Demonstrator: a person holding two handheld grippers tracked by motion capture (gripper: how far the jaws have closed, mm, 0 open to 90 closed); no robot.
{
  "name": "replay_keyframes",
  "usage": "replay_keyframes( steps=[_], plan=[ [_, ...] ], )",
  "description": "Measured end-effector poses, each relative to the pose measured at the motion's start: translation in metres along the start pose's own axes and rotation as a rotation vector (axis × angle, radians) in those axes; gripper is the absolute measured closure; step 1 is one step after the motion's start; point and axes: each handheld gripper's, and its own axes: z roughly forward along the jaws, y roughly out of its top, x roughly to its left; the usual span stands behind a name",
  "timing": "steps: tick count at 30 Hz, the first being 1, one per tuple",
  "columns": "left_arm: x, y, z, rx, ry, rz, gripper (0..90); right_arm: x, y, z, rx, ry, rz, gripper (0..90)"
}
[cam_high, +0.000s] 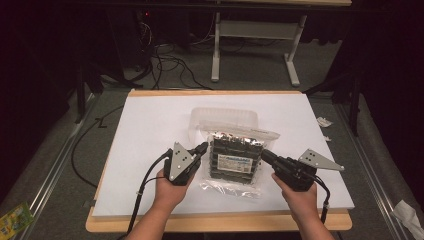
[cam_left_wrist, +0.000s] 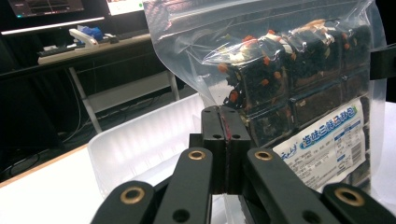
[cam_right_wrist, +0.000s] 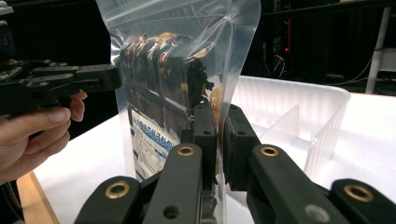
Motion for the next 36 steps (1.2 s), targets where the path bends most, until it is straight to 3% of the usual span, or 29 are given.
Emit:
replay_keyframes(
  steps=[6, 13, 15, 16, 17, 18, 20, 27, 29, 35, 36],
  plan=[
    [-0.001, -0.013, -0.006, 0.006, -0.006, -0.005, 90.0, 0.003, -0.012, 0.002, 0.041, -0.002, -0.017, 86.4],
    [-0.002, -0.019, -0.015, -0.010, -0.007, -0.010, 90.0, 0.007, -0.015, -0.001, 0.045, 0.019, -0.034, 82.8],
    [-0.002, -0.020, -0.017, -0.015, -0.009, -0.009, 90.0, 0.008, -0.015, -0.002, 0.052, 0.039, -0.042, 75.6],
    [-0.003, -0.020, -0.018, -0.015, -0.010, -0.005, 90.0, 0.008, -0.016, -0.002, 0.057, 0.086, -0.047, 64.6],
    [-0.003, -0.020, -0.018, -0.017, -0.012, -0.001, 90.0, 0.008, -0.016, -0.002, 0.057, 0.086, -0.047, 64.6],
    [-0.004, -0.020, -0.018, -0.020, -0.015, -0.002, 90.0, 0.007, -0.016, 0.002, 0.081, 0.126, -0.044, 56.2],
    [-0.004, -0.020, -0.018, -0.020, -0.015, -0.002, 90.0, 0.007, -0.017, 0.009, 0.096, 0.146, -0.044, 53.1],
    [-0.003, -0.020, -0.018, -0.017, -0.016, -0.017, 90.0, 0.007, -0.016, 0.023, 0.123, 0.166, -0.070, 57.2],
    [-0.002, -0.021, -0.018, -0.015, -0.017, -0.028, 90.0, 0.005, -0.016, 0.023, 0.137, 0.209, -0.077, 65.4],
    [0.003, -0.022, -0.014, 0.012, 0.004, -0.048, 89.2, 0.008, -0.017, 0.020, 0.164, 0.277, -0.102, 74.7],
    [0.008, -0.026, -0.014, 0.029, 0.021, -0.062, 82.3, 0.009, -0.016, 0.019, 0.156, 0.291, -0.085, 76.5]
  ],
)
